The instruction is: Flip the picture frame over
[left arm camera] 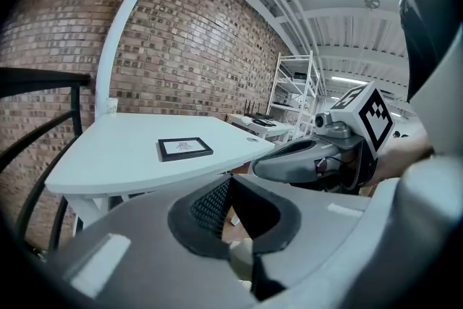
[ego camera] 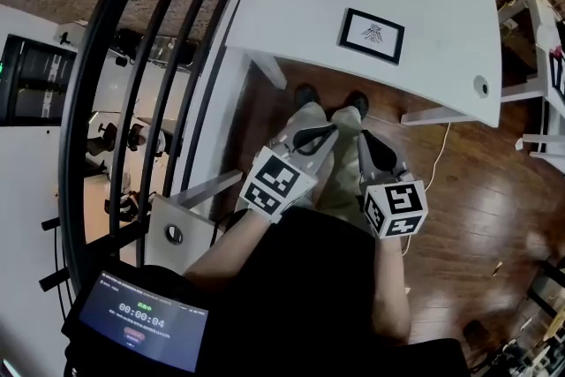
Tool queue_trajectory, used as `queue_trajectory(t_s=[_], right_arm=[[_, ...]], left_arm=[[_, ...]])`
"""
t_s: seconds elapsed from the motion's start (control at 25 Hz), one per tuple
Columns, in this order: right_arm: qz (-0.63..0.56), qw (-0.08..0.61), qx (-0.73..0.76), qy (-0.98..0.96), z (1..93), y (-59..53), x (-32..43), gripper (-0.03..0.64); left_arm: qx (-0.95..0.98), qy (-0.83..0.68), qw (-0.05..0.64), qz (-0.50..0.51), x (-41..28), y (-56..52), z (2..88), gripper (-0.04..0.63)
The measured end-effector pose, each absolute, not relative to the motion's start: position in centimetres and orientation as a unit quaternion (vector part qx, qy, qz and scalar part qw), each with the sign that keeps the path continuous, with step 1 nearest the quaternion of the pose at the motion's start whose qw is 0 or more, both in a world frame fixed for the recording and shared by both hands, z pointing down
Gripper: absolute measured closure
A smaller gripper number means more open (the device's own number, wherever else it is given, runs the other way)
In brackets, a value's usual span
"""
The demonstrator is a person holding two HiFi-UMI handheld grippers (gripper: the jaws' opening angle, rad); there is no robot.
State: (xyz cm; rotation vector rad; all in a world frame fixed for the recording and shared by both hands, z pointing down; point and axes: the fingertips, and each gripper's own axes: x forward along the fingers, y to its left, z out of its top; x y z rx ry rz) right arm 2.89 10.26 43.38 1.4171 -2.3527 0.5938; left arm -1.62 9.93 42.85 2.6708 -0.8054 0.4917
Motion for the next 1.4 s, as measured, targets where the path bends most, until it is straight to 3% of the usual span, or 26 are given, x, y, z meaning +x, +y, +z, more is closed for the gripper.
queue_trajectory(t_s=[0.84, 1.4], right_arm=[[0.291, 0.171, 0.491, -0.803, 49.8, 8.1, 4.0, 0.624], [0.247, 0.167, 0.525, -0.797, 46.9, 3.7, 7.1, 0.624]], left_arm=[[0.91, -0.282, 0.225, 0.203, -1.4, 7.3, 48.5, 0.58], [0.92, -0.294, 0.184, 0.182, -0.7, 1.9, 45.6, 0.58]])
